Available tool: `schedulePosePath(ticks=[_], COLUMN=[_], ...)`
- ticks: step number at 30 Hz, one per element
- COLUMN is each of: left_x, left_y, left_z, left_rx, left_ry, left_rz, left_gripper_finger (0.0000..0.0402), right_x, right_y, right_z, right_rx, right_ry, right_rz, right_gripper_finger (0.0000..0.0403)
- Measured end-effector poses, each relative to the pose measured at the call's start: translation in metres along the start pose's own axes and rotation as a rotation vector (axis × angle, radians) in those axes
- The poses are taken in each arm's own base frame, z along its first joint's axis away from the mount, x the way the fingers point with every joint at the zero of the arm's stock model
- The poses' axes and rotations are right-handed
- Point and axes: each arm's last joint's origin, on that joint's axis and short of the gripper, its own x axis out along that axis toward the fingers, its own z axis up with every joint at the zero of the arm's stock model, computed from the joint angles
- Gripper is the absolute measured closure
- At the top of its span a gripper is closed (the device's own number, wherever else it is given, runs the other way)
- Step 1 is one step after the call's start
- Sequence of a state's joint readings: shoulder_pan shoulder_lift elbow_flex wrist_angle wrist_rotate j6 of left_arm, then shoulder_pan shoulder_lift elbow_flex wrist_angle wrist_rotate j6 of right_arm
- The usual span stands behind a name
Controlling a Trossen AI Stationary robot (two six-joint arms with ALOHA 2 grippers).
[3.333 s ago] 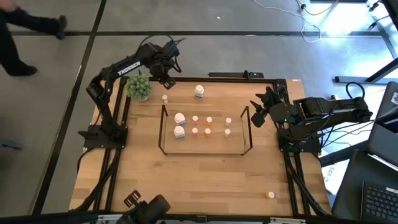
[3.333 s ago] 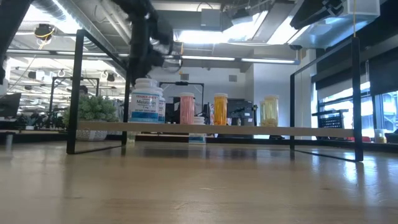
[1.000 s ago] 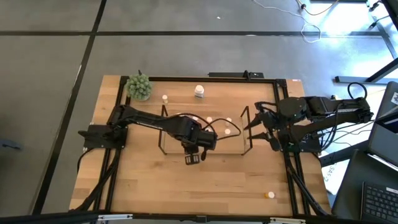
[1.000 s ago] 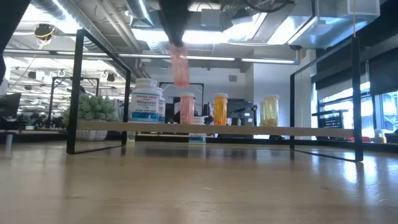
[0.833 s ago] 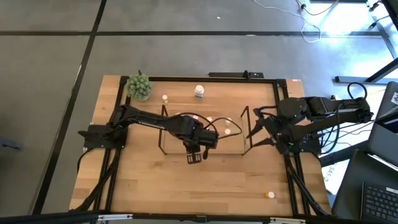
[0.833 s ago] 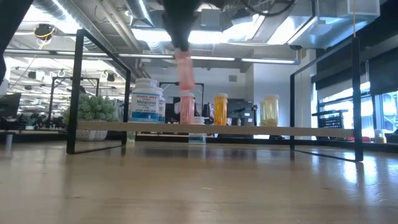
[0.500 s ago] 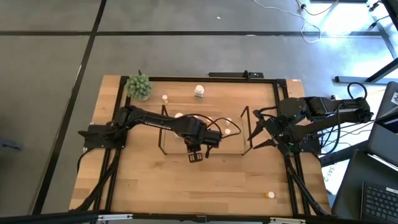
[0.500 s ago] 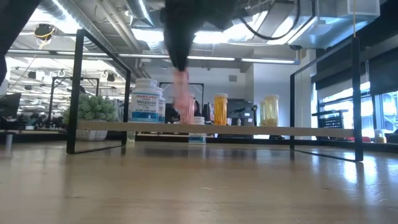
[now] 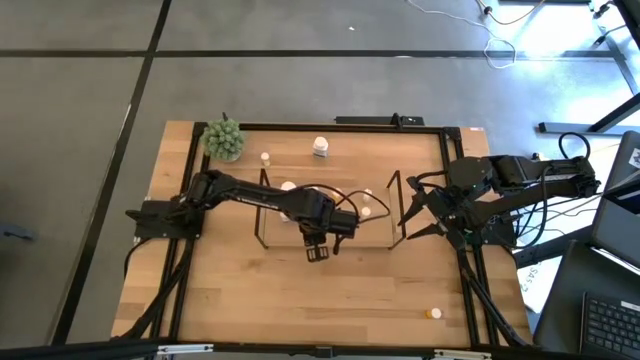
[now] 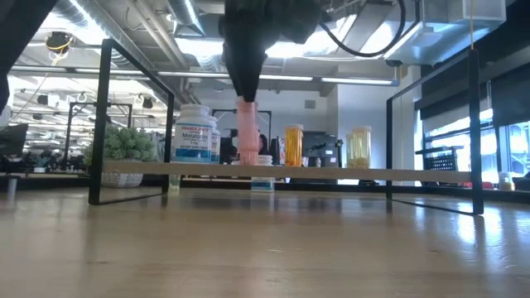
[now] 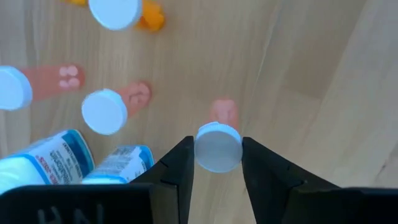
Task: Pick and place medicine bottles onto shelf by color
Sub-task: Put the pink pill bottle on the shelf aligned with the other pink pill bottles
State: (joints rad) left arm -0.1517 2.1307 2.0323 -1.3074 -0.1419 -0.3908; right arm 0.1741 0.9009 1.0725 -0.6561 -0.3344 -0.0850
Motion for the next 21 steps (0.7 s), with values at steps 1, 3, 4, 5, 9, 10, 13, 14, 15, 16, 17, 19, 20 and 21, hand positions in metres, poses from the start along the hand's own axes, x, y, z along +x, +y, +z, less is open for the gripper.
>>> schedulePosePath(ticks=[1,3,4,5,9,10,13,14,15,16,17,19,20,21], left_x=[0.0,0.002,0.004,0.005,0.007,0.008,0.01,0.011,0.013,0.016,0.017,0.015,0.015,0.016], left_y=[0.001,0.002,0.002,0.002,0.001,0.001,0.0,0.0,0.0,0.0,0.0,0.0,0.0,0.0], left_z=[0.001,0.003,0.004,0.004,0.005,0.005,0.005,0.005,0.006,0.005,0.004,0.004,0.004,0.004], left_rx=[-0.003,-0.009,-0.017,-0.026,-0.035,-0.036,-0.038,-0.045,-0.053,-0.053,-0.052,-0.053,-0.052,-0.052], left_ry=[-0.006,-0.009,-0.016,-0.015,-0.014,-0.01,-0.004,-0.004,0.003,0.017,0.026,0.026,0.026,0.028], left_rz=[-0.001,0.0,-0.002,-0.002,-0.002,0.0,0.002,0.003,0.005,0.012,0.018,0.011,0.011,0.011], left_gripper_finger=[0.029,0.029,0.029,0.029,0.029,0.029,0.029,0.029,0.029,0.029,0.029,0.029,0.029,0.029], right_x=[0.0,0.0,0.0,0.0,0.0,0.0,0.0,0.0,0.0,0.0,0.0,0.0,0.0,0.0], right_y=[0.0,0.0,0.0,0.0,0.0,0.0,0.0,0.0,0.0,0.0,0.0,0.0,0.0,0.0], right_z=[0.0,0.0,0.0,0.0,0.0,0.0,0.0,0.0,0.0,0.0,0.0,0.0,0.0,0.0], right_rx=[0.0,0.002,0.002,0.002,0.002,0.002,0.0,0.001,0.002,0.002,0.002,0.0,0.001,0.002], right_ry=[0.0,0.0,0.0,0.0,0.0,0.0,0.0,-0.001,-0.001,0.0,0.0,-0.001,-0.001,-0.001], right_rz=[0.0,0.0,0.0,0.0,0.0,0.0,0.0,0.0,0.0,0.0,0.0,0.0,0.0,0.0], right_gripper_finger=[0.023,0.023,0.023,0.023,0.023,0.023,0.023,0.023,0.023,0.023,0.023,0.023,0.023,0.023])
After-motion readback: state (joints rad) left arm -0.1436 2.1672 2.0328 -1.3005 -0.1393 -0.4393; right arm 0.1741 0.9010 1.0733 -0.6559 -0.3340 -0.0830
